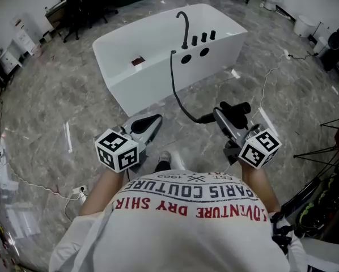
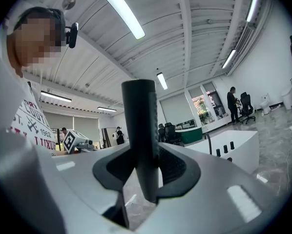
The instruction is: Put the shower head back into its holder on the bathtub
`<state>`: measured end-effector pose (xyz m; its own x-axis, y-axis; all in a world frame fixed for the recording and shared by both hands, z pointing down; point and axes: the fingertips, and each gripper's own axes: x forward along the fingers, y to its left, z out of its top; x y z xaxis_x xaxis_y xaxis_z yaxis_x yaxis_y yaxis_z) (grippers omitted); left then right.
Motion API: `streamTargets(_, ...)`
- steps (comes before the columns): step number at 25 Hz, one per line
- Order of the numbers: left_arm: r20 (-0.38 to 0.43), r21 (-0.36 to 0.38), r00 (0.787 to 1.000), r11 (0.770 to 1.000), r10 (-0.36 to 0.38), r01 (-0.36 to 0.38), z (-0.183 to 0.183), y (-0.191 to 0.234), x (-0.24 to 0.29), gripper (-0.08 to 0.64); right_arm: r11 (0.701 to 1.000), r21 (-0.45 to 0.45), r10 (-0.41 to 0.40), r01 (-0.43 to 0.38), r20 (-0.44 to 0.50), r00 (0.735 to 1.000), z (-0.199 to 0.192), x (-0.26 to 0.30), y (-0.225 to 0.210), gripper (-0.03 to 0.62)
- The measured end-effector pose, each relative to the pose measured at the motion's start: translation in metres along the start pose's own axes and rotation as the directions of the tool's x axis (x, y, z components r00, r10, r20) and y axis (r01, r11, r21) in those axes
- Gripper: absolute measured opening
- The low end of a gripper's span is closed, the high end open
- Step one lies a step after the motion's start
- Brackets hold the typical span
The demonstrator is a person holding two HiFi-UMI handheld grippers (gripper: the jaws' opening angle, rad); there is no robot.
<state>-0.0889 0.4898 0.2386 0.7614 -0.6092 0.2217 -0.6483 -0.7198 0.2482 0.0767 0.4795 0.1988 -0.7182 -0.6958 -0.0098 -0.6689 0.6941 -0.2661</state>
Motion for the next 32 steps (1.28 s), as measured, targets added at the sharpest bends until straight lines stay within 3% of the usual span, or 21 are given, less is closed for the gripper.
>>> streamTargets(4,-0.042,0.013,0.999,1.000,0.003,-0.003,-0.009,0.007,0.011,0.002,1.000,-0.004,0.004,-0.004,0.045,0.999,0.021,-0.008,-0.009,0.127)
streamTargets(14,-0.098,-0.026,0.995,0.999,-0.030,0.028,-0.021,0.058,0.061,0.002,0.995,0.049,-0.090,0.086,0.094,0.991,0.033,0.006,-0.069,0.127)
streamTargets(23,-0.152,-0.091,0.988,0.996,-0.032,0.019,-0.011,0.173,0.142,0.003,0.982,0.139,-0.145,0.126,0.136,0.980,0.069,0.075,-0.152,0.127)
streamTargets(32,-0.171,-0.095,0.985,0.995,-0.008,-0.009,0.012,0.291,0.214,0.002,0.981,0.126,-0.166,0.144,0.185,0.969,0.127,0.164,-0.230,0.124)
